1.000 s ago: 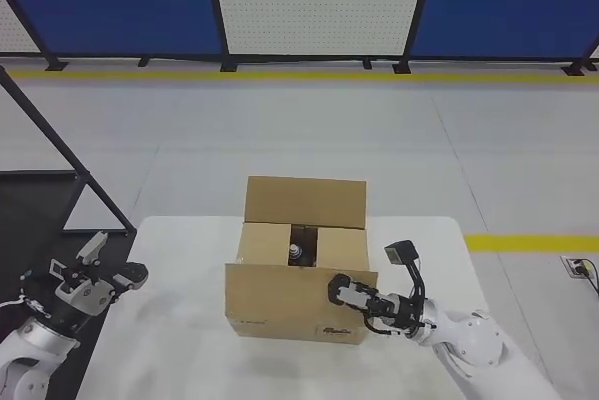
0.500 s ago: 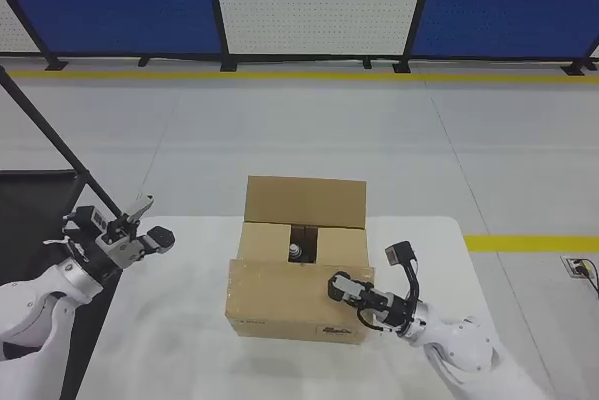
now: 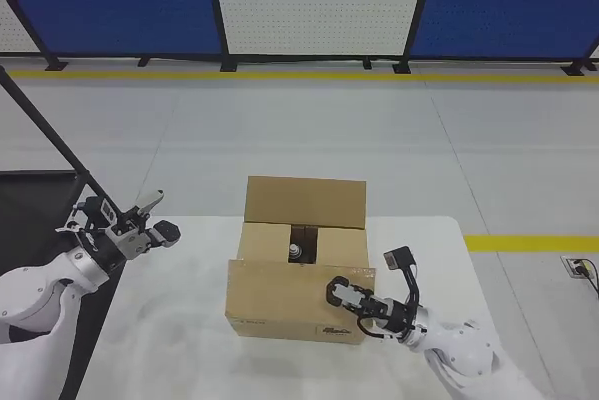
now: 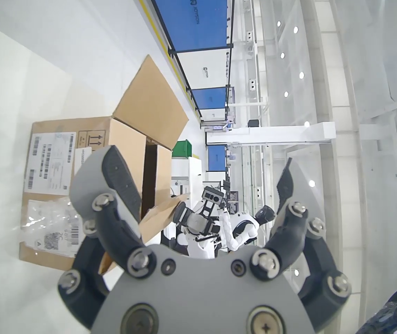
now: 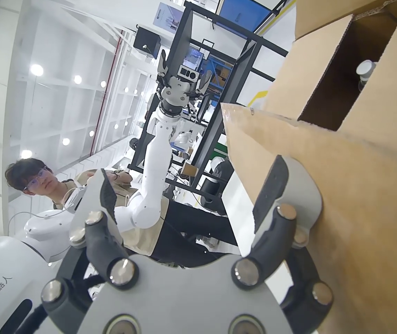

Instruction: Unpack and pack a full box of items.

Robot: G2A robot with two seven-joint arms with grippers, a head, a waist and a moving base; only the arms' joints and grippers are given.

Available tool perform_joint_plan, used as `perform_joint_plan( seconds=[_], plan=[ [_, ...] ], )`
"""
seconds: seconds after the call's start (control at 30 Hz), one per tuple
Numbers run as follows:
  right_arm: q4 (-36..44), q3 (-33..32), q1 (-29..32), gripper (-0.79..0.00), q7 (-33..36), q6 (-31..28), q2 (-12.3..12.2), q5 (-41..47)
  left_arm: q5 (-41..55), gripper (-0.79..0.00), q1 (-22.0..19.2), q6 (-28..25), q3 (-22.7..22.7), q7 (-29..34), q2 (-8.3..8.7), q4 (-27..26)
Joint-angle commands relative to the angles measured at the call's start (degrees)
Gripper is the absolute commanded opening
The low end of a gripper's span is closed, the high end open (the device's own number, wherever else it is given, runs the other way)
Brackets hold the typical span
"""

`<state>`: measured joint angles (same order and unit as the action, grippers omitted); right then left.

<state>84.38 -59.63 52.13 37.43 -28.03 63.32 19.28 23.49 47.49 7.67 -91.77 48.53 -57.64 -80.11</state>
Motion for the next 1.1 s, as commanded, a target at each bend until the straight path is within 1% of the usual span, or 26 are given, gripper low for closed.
perform_joint_plan(
  seconds=[0.0, 0.07, 0.13, 0.2, 0.37, 0.47, 0.53, 0.67, 0.83, 1.07],
  plan=[
    [-0.31, 0.13, -0.21, 0.0, 0.39, -0.3, 0.15, 0.21, -0.04, 0.0, 0.11, -0.07, -0.03, -0.44, -0.01, 0.05],
    [-0.83, 0.31, -0.63, 0.0, 0.84, -0.43, 0.33, 0.39, -1.41, 0.0, -0.13, -1.41, 0.69, -3.38, -0.11, 0.87],
    [-1.38, 0.45, -1.09, 0.0, 1.18, -0.49, 0.51, 0.67, -2.95, 0.0, -2.27, -2.38, 2.64, -3.52, -0.26, 3.61],
    [-1.81, 0.57, -1.41, 0.0, 1.62, -0.66, 0.67, 0.96, -3.8, 0.0, -5.61, -3.35, 4.99, -1.52, -0.45, 7.77],
    [-2.32, 0.01, -1.11, 0.0, 1.99, -1.56, 0.83, 1.21, -6.72, 0.0, -15.43, -8.61, 11.66, 5.08, -1.31, 18.95],
    [-1.91, -0.95, -0.06, 0.0, 1.72, -1.94, 0.71, 0.9, -7.98, 0.0, -21.06, -12.09, 15.76, 6.51, -2.32, 25.75],
    [-1.25, -1.74, 0.92, 0.0, 1.57, -2.16, 0.58, 0.8, -8.87, 0.0, -24.38, -13.9, 18.54, 6.23, -3.19, 29.93],
    [0.47, -3.35, 2.98, 0.0, 1.3, -2.23, 0.28, 0.3, -10.47, 0.0, -29.73, -17.44, 24.06, 5.45, -5.25, 37.09],
    [2.73, -4.73, 4.81, 0.0, 1.17, -1.61, 0.06, -0.52, -12.3, 0.0, -33.77, -21.35, 29.76, 4.46, -7.88, 44.04],
    [3.51, -4.94, 4.71, 0.0, 1.31, -0.76, 0.07, -1.45, -12.32, 0.0, -33.99, -21.46, 29.99, 4.23, -8.03, 44.39]
  ],
)
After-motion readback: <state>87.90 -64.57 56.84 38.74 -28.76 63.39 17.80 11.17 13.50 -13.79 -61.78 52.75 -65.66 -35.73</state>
